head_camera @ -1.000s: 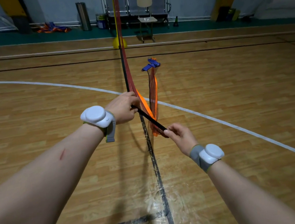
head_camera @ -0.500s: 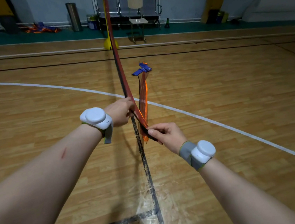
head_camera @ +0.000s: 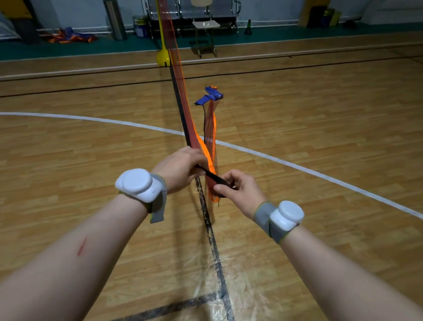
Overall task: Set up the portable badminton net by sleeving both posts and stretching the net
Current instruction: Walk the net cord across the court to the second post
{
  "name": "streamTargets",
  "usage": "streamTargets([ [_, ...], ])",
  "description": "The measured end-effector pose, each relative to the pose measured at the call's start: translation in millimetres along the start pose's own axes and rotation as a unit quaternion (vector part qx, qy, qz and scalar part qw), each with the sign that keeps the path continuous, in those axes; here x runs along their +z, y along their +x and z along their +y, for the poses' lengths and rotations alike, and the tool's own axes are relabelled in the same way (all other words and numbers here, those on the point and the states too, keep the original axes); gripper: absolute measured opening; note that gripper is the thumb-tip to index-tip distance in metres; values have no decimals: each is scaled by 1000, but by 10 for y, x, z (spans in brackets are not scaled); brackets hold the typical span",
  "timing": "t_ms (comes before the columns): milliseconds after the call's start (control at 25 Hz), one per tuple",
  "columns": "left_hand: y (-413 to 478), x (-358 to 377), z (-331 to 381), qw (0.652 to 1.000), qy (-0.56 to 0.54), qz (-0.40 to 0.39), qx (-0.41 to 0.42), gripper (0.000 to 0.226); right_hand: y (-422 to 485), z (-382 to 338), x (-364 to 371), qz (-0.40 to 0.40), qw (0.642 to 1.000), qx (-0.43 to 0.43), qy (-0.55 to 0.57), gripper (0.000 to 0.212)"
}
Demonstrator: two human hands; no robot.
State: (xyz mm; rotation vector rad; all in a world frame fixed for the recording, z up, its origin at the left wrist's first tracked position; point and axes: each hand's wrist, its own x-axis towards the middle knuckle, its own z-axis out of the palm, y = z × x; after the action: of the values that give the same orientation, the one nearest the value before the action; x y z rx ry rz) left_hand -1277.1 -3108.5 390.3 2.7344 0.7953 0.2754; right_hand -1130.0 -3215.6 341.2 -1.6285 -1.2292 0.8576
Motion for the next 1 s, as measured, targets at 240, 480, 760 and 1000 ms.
streamTargets([
  [240,5,-123,118,999,0,45,11,14,30,75,-33,10,1000,-2,18,19],
  [480,-83,-279,14,998,11,61,-18,15,-31,365,-96,-12,998,51,-41,8],
  [760,-57,-190,-10,998,16,47,-43,15,-125,294,-157,7,999,40,3,7],
  [1000,-32,87,103,990,52,-92,-98,14,-351,161,-243,-31,999,2,-11,22],
])
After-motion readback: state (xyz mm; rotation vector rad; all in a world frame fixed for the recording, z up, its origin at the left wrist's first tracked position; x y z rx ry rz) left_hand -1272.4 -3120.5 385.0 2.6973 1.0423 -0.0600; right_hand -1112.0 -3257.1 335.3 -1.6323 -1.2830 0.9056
